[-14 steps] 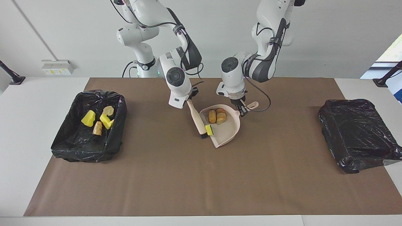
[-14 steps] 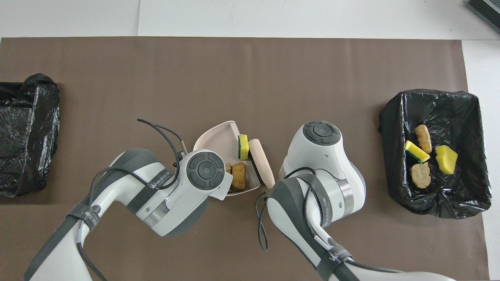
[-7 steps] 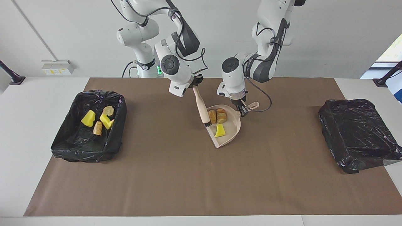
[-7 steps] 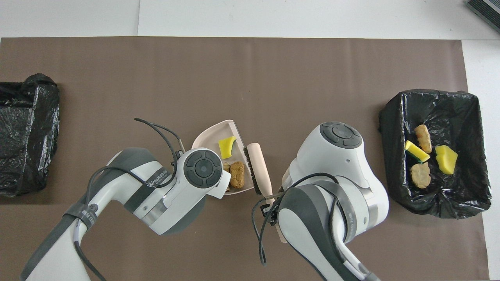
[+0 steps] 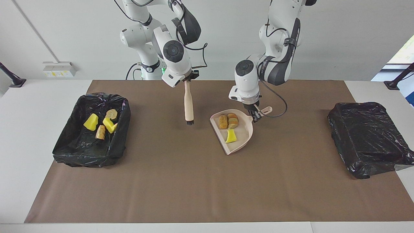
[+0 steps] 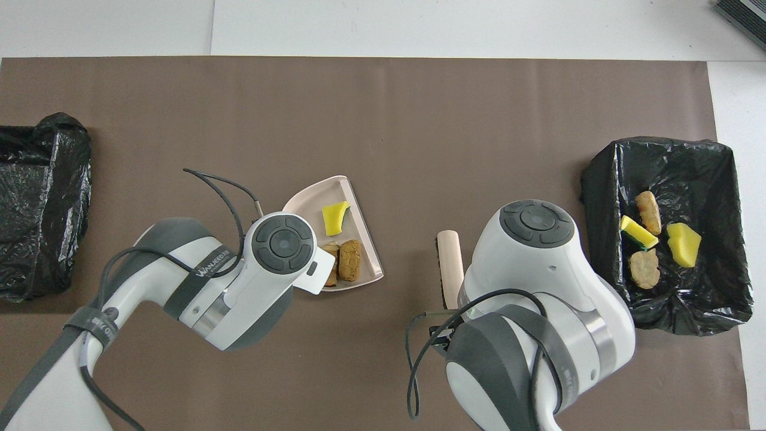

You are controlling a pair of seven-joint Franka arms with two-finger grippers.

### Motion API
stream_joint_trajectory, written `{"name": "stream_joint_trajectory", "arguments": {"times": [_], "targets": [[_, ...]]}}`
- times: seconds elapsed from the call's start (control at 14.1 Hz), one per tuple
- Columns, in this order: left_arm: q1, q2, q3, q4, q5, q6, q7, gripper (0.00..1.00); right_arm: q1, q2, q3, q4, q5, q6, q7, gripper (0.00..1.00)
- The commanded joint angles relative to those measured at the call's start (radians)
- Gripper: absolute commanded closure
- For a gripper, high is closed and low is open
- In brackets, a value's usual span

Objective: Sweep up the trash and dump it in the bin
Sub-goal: 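Carry the loaded dustpan to the black bag with the left gripper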

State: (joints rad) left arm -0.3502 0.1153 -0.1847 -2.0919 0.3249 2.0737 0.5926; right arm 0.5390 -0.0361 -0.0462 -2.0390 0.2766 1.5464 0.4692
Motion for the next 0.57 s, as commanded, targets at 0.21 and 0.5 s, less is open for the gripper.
{"name": "stream_joint_trajectory", "arguments": {"times": [0.21, 0.5], "targets": [[0.236, -0.108, 0.004, 0.038, -0.05, -0.026, 0.365, 1.0, 0.132, -0.068, 0.012, -0.112, -0.007, 0.177, 0.092, 1.0], [0.491, -0.089, 0.005, 0.171, -0.145, -0.093, 0.681, 1.0, 0.268, -0.009, 0.014, -0.116, -0.004, 0.335, 0.192, 1.0]]}}
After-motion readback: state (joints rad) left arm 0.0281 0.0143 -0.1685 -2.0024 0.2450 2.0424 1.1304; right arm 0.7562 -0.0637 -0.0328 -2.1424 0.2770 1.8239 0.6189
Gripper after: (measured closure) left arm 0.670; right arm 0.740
